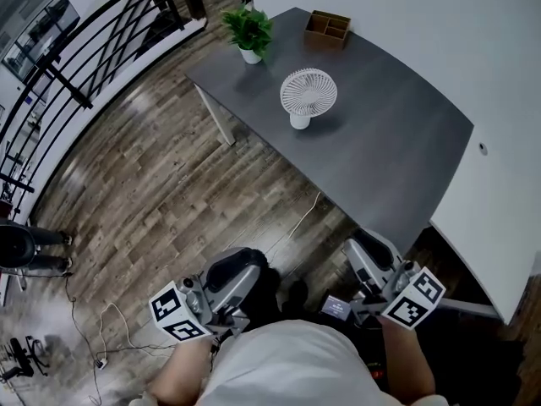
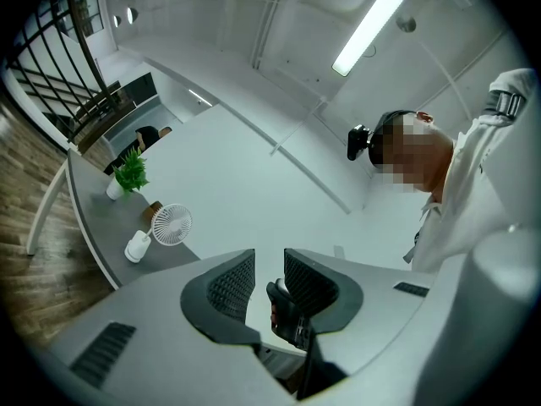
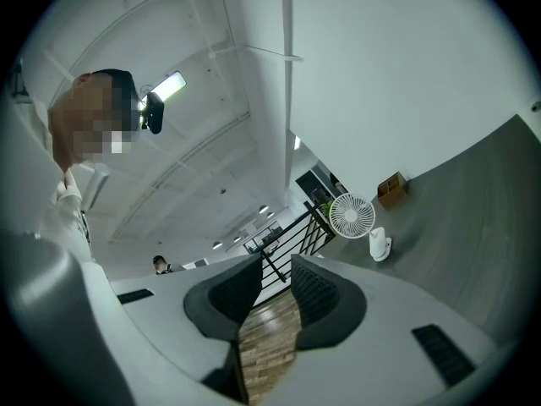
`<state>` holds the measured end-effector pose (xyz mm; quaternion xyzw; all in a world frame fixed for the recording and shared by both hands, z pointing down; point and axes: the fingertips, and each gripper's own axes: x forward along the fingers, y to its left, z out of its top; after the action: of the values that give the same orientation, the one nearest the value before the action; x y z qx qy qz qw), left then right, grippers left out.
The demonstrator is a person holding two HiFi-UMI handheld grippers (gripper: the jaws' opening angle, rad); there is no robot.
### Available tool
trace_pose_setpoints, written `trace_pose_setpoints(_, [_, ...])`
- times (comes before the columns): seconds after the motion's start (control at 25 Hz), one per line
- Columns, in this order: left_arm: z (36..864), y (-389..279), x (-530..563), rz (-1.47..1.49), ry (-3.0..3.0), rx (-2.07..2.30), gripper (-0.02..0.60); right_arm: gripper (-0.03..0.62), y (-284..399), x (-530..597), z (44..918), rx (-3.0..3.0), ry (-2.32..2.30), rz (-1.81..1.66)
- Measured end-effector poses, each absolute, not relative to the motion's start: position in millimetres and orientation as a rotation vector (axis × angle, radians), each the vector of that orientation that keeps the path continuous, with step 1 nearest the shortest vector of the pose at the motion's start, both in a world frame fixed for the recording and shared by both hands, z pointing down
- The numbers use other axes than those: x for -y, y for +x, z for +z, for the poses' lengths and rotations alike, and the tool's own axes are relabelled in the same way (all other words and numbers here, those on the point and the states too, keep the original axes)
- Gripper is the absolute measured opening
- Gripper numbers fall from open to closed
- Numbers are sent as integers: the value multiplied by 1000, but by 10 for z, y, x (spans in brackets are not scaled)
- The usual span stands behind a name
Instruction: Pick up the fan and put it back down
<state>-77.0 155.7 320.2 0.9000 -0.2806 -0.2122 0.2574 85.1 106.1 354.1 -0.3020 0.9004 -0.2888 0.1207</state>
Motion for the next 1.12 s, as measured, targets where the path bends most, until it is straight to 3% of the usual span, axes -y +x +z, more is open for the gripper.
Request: trace_pose_setpoints(1.12, [3284,-1444,222,-437,2495,527,101,87,375,390,3622,-2567,-1305,-734])
